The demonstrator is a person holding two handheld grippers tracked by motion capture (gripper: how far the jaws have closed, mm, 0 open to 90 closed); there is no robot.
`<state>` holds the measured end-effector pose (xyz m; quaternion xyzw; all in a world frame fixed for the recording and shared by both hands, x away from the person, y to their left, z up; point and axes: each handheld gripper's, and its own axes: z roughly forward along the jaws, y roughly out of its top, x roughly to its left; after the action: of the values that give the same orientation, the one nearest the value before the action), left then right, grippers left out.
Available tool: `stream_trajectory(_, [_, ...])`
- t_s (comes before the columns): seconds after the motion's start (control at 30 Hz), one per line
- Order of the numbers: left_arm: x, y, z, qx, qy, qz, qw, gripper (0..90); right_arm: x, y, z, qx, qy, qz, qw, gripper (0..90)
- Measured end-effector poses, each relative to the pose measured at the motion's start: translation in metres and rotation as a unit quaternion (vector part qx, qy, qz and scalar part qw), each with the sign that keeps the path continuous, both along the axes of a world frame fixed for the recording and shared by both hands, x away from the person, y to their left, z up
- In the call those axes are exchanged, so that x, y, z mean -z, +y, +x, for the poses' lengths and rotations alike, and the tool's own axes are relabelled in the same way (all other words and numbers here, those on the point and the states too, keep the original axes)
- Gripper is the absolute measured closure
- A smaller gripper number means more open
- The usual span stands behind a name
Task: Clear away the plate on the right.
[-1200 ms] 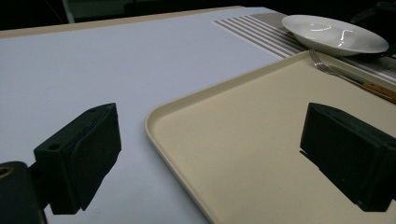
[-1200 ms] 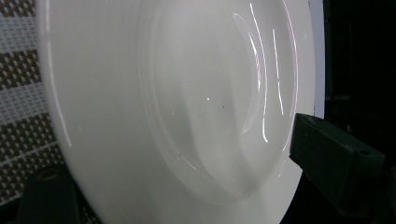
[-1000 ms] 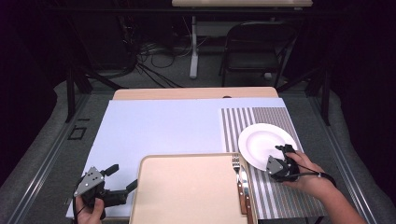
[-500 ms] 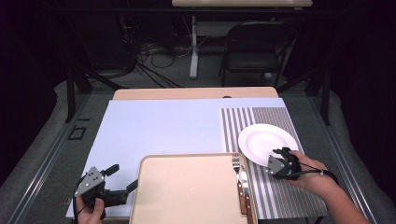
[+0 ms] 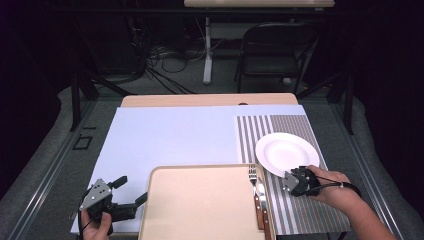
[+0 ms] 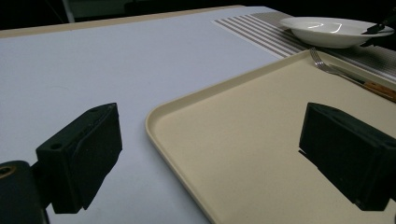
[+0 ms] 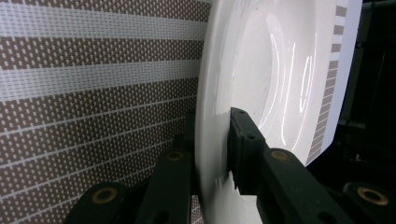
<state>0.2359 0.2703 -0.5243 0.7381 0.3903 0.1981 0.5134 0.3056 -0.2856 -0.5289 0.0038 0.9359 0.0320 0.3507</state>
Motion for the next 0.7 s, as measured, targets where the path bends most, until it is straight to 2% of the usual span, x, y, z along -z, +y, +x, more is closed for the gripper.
stream_trajectory(0.1, [0.001, -0.001, 0.0, -0.001, -0.002, -0.004, 1.0, 5.9, 0.001, 0.003, 0.0, -0.008, -0.006, -0.015, 0.9998, 80.3])
stream_trajectory(0.23, [0.0, 0.0, 0.0, 0.001, 0.0, 0.001, 1.0, 5.9, -0.002, 0.006, -0.002, 0.0, -0.009, -0.019, 0.9998, 81.5])
stream_trajectory(0.27, [0.0, 0.0, 0.0, 0.0, 0.001, -0.001, 1.0, 5.9, -0.003, 0.006, -0.001, -0.01, -0.013, -0.023, 0.9996, 81.8])
stream_trajectory(0.43, [0.0, 0.0, 0.0, 0.001, 0.001, -0.001, 1.0, 5.9, -0.002, 0.008, -0.002, -0.005, -0.022, -0.028, 0.9993, 82.2])
stream_trajectory(0.47, [0.0, 0.0, 0.0, 0.0, 0.001, -0.001, 1.0, 5.9, -0.002, 0.01, -0.002, -0.006, -0.021, -0.039, 0.999, 82.3])
stream_trajectory(0.5, [0.0, 0.0, 0.0, 0.0, 0.0, -0.002, 1.0, 5.9, -0.001, 0.01, -0.004, 0.004, -0.02, -0.036, 0.9991, 82.3])
stream_trajectory(0.53, [0.0, -0.001, 0.0, -0.001, -0.001, -0.003, 1.0, 5.9, -0.001, 0.011, -0.003, -0.004, -0.027, -0.039, 0.9989, 82.4])
stream_trajectory(0.6, [0.0, 0.0, 0.0, 0.001, 0.001, 0.001, 1.0, 5.9, -0.001, 0.013, -0.004, 0.002, -0.027, -0.046, 0.9986, 82.5])
stream_trajectory(0.7, [0.0, 0.0, 0.0, 0.0, 0.002, -0.002, 1.0, 5.9, 0.0, 0.013, -0.004, -0.005, -0.033, -0.042, 0.9986, 82.5])
